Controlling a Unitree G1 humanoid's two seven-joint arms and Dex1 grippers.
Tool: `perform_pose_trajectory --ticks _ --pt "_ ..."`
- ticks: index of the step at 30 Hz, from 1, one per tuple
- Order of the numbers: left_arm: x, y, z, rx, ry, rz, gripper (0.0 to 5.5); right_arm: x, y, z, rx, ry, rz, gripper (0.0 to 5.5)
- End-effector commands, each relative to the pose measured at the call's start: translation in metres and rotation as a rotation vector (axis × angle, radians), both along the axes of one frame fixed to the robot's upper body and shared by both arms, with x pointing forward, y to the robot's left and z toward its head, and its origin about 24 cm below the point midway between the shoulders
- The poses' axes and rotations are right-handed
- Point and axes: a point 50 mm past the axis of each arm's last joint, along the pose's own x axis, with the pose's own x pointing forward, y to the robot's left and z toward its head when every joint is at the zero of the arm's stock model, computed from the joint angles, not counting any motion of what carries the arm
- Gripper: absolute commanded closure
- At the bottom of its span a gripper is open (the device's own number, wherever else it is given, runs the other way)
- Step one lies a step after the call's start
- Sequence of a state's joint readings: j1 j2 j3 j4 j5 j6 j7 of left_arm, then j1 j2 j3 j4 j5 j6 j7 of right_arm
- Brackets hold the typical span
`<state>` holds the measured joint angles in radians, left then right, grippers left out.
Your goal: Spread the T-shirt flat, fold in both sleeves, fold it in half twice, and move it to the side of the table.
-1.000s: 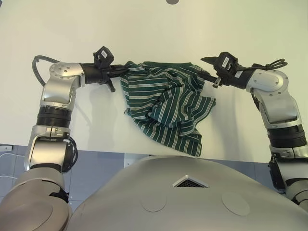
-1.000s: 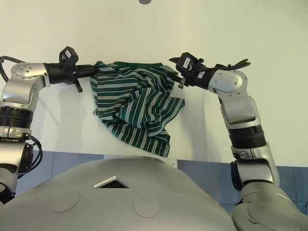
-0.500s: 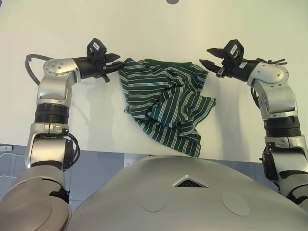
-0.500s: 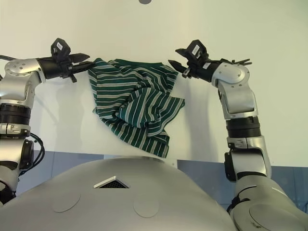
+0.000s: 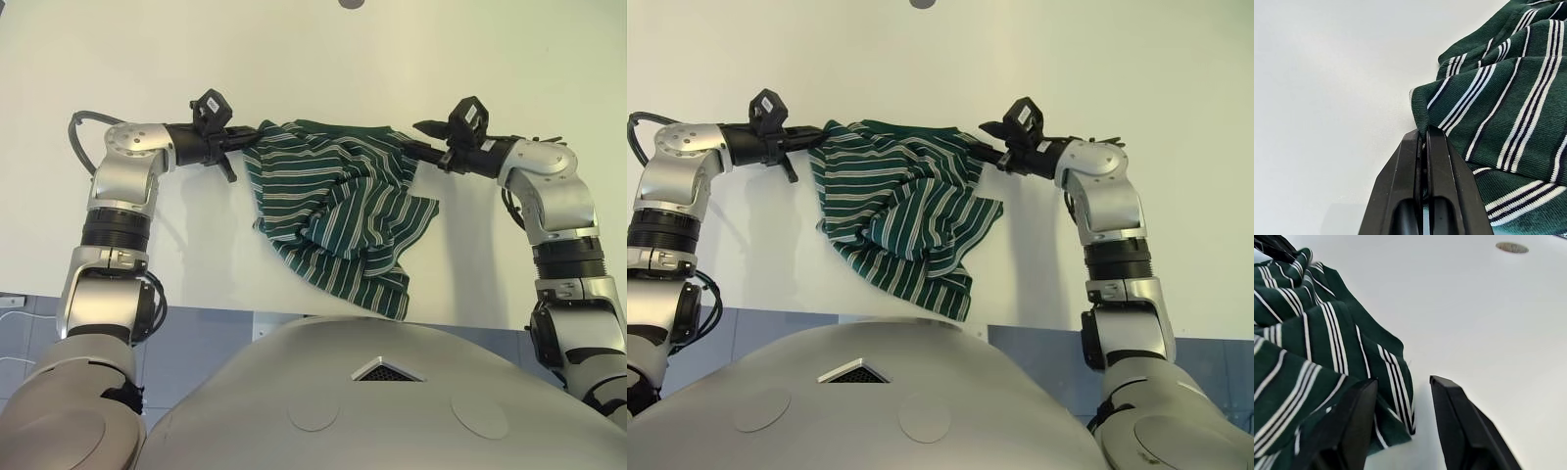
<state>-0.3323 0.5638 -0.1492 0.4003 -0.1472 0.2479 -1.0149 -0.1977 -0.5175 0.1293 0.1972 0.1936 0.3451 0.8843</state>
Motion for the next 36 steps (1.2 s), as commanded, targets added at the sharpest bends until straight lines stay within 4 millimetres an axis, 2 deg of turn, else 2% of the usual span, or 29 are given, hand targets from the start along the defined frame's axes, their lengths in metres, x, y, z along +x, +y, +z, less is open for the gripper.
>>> perform_pose_trajectory --ticks 1,6,8,10,14,16,17,18,21,24,26,31,36 --pt "-0.001 0.002 0.004 0.002 -0.022 -0.001 5.5 -0.002 -0.002 -0.008 0.004 0.092 0.005 3.86" --pt "-0.005 0.005 0.012 -0.018 -0.048 0.002 5.5 -0.007 0.004 -0.007 0.053 0.103 0.04 4.74" --pt "-0.003 0.007 0.02 -0.048 -0.073 0.018 5.5 0.001 0.003 0.0 0.069 0.048 0.006 5.15" --pt "-0.001 0.009 0.031 -0.093 -0.095 0.03 5.5 0.009 0.002 0.014 0.113 -0.027 -0.021 5.49" --pt "0.002 0.02 0.053 -0.164 -0.152 0.072 5.5 0.019 -0.007 0.074 0.271 -0.225 -0.022 5.49" --pt "0.003 0.02 0.069 -0.221 -0.205 0.077 5.5 0.022 -0.012 0.105 0.324 -0.317 -0.016 5.49" --pt "0.006 0.018 0.085 -0.271 -0.263 0.085 5.5 0.022 -0.014 0.124 0.351 -0.372 0.001 5.49" --pt "0.007 0.016 0.097 -0.306 -0.303 0.089 5.5 0.02 -0.015 0.137 0.368 -0.409 0.015 5.49" --pt "0.016 0.016 0.15 -0.418 -0.486 0.122 5.5 0.015 -0.014 0.179 0.406 -0.52 0.079 5.49" --pt "0.018 0.013 0.186 -0.493 -0.607 0.122 5.5 0.009 -0.012 0.205 0.38 -0.598 0.146 5.49" --pt "0.021 0.009 0.207 -0.509 -0.681 0.117 5.5 0.013 -0.011 0.223 0.345 -0.667 0.164 5.49" --pt "0.027 0.002 0.241 -0.516 -0.802 0.093 5.5 0.025 -0.009 0.266 0.374 -0.799 0.149 5.49" --pt "0.035 0.0 0.275 -0.535 -0.934 0.114 5.5 0.03 -0.011 0.292 0.375 -0.886 0.153 5.49"
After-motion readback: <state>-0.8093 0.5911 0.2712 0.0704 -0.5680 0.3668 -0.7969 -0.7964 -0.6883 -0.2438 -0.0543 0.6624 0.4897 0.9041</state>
